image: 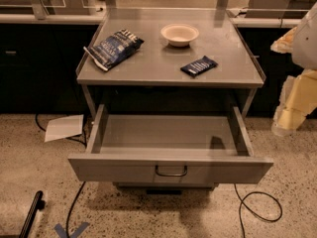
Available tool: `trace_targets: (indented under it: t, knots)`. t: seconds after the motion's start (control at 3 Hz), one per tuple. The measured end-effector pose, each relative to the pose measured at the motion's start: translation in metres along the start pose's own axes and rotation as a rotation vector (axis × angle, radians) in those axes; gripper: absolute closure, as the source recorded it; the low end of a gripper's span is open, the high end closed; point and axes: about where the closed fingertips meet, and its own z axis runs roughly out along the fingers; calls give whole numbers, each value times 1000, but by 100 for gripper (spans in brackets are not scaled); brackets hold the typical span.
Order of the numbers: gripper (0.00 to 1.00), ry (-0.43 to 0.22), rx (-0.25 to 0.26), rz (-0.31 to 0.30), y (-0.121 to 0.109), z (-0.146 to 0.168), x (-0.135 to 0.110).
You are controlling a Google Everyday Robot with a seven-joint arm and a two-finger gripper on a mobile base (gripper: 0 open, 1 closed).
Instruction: Close top drawer
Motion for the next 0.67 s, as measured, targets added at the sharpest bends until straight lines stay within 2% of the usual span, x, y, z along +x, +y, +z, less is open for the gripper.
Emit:
trace_targets:
  t: [0.33, 0.67]
  knots:
    - [0, -10, 11, 10, 0, 1, 1]
    - [0, -71, 13, 70, 9, 25, 11]
